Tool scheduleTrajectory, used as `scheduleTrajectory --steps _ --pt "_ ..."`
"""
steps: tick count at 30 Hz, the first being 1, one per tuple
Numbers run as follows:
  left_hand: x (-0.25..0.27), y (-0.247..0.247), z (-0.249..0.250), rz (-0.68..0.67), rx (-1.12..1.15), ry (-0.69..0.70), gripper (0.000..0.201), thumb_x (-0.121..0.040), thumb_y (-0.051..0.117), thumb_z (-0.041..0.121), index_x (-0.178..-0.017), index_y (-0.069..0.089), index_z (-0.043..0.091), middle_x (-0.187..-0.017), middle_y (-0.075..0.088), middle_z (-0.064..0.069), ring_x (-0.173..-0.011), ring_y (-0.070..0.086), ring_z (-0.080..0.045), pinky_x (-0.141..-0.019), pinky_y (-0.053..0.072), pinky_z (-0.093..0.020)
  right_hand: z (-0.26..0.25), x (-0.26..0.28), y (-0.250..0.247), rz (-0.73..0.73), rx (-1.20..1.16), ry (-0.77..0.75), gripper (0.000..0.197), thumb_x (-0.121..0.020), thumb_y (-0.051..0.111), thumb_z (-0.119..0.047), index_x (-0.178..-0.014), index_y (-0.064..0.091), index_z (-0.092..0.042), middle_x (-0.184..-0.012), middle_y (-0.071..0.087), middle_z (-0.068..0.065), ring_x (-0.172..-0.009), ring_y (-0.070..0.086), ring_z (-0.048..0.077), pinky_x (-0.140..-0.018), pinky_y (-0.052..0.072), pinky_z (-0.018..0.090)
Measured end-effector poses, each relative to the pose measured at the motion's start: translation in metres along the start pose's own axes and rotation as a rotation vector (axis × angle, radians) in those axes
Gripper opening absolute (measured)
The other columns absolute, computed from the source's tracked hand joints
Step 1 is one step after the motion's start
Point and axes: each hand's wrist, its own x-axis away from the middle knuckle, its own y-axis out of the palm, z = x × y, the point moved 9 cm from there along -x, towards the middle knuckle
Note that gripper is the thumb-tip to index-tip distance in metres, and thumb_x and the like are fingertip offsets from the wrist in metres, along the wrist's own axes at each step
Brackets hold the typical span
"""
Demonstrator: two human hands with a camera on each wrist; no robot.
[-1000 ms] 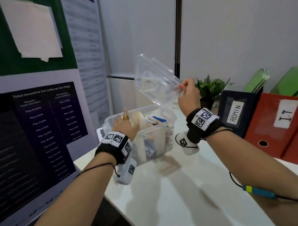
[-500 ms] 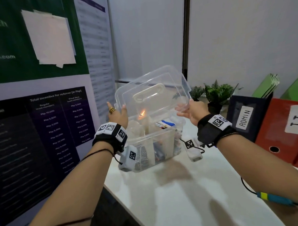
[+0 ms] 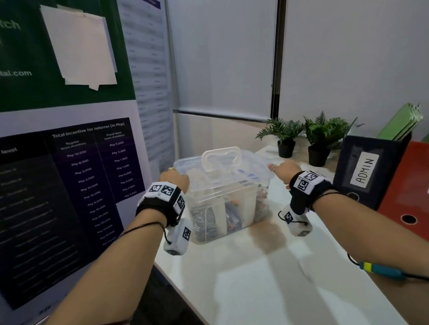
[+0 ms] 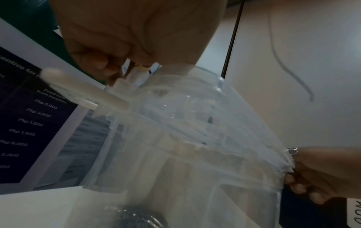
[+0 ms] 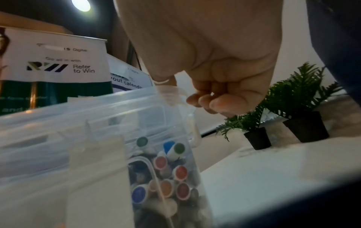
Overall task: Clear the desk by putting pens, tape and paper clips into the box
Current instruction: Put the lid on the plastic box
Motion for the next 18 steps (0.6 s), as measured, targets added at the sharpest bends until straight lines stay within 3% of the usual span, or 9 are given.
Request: scheduleTrajectory --steps 2,4,7,12,18 --pt "0.002 -0.001 -0.007 0.015 -0.053 -0.047 0.041 -0.091 0.042 0.025 -0.123 0.049 0.001 -0.131 0.044 -0.022 -0.117 0.044 -0.039 -0.096 0.038 -0.042 -0.006 -0.003 0.002 0.008 0.002 -0.022 0.047 -0.092 0.049 -0.040 -0.112 0.051 0.002 -0.106 0.051 0.021 -0.095 0.052 0.031 -0.078 0.042 0.035" --pt "0.002 -0.001 -0.010 0.014 -0.122 -0.063 0.046 -0.091 0.043 0.029 -0.129 0.046 0.003 -0.136 0.034 -0.020 -0.122 0.036 -0.039 -0.102 0.032 -0.043 -0.019 -0.003 0.001 0.001 -0.007 -0.078 0.051 -0.093 0.047 -0.032 -0.136 0.037 -0.007 -0.128 0.048 0.021 -0.107 0.053 0.035 -0.080 0.043 0.036" --pt "0.003 0.001 -0.011 -0.002 -0.135 -0.062 0.051 -0.092 0.043 0.036 -0.132 0.043 0.004 -0.136 0.034 -0.020 -0.124 0.035 -0.039 -0.103 0.031 -0.043 -0.038 -0.006 0.005 -0.042 0.012 -0.180 0.039 -0.096 0.039 -0.019 -0.134 0.043 -0.013 -0.139 0.043 0.017 -0.119 0.047 0.035 -0.091 0.044 0.038" --pt "0.009 0.007 -0.012 0.010 -0.075 -0.050 0.052 -0.095 0.040 0.035 -0.135 0.040 0.003 -0.138 0.034 -0.020 -0.126 0.032 -0.039 -0.105 0.028 -0.044 -0.043 -0.016 0.002 0.068 0.048 -0.182 0.035 -0.096 0.047 -0.026 -0.121 0.053 -0.003 -0.130 0.054 0.019 -0.124 0.047 0.034 -0.098 0.038 0.032" --pt "0.014 0.005 -0.013 0.018 -0.016 -0.023 0.048 -0.098 0.035 0.029 -0.137 0.038 0.000 -0.138 0.037 -0.023 -0.125 0.037 -0.039 -0.104 0.029 -0.042 -0.037 -0.031 0.013 -0.030 -0.016 -0.126 0.041 -0.095 0.048 -0.023 -0.131 0.040 -0.006 -0.134 0.049 0.019 -0.123 0.048 0.033 -0.098 0.038 0.032"
